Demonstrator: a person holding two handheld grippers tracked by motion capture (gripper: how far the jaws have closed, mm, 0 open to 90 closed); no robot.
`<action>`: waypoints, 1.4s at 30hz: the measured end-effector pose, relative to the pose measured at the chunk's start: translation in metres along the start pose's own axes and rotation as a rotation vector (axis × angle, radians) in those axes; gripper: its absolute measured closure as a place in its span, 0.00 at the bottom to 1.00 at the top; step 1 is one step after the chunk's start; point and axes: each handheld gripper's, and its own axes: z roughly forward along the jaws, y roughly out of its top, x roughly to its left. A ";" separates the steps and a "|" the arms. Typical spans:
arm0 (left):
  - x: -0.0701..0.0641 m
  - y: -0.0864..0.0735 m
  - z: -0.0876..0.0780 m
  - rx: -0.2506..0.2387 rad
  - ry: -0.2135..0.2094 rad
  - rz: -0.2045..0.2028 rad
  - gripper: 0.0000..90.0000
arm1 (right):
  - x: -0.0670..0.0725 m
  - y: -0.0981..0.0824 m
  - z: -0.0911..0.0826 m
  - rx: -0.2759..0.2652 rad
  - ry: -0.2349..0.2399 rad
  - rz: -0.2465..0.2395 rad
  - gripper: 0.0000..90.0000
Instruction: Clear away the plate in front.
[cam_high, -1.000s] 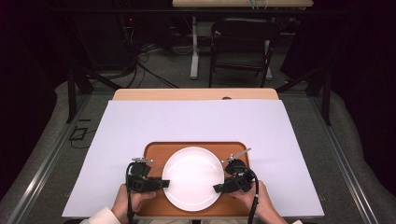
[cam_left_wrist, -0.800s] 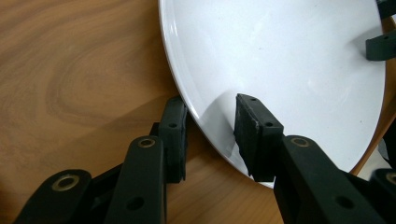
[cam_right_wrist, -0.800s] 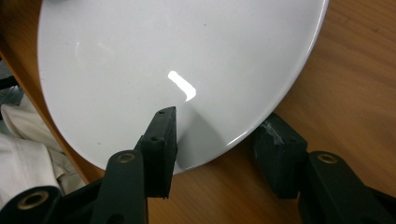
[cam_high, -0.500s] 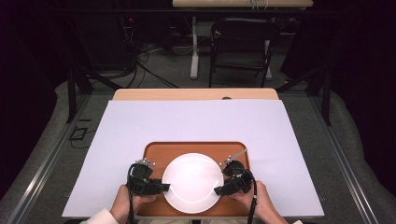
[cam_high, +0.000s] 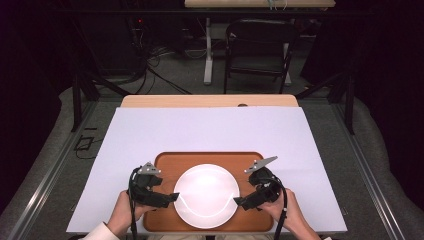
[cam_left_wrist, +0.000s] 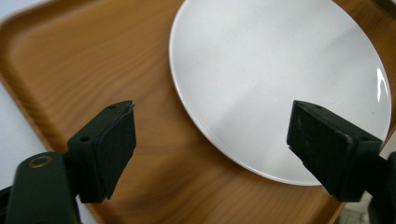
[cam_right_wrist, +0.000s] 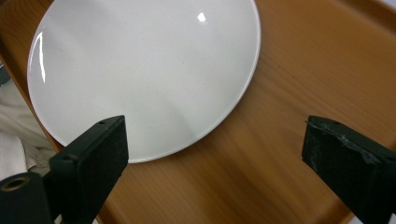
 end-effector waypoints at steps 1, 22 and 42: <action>0.001 0.001 -0.002 -0.004 0.005 0.001 0.17 | 0.000 0.000 -0.003 -0.005 -0.003 -0.001 0.06; 0.028 -0.009 -0.062 -0.191 0.067 0.056 0.09 | -0.029 -0.023 -0.074 -0.188 -0.130 0.004 0.00; 0.051 -0.057 -0.098 -0.257 0.192 -0.009 0.00 | -0.038 -0.081 -0.115 -0.338 -0.209 0.054 0.00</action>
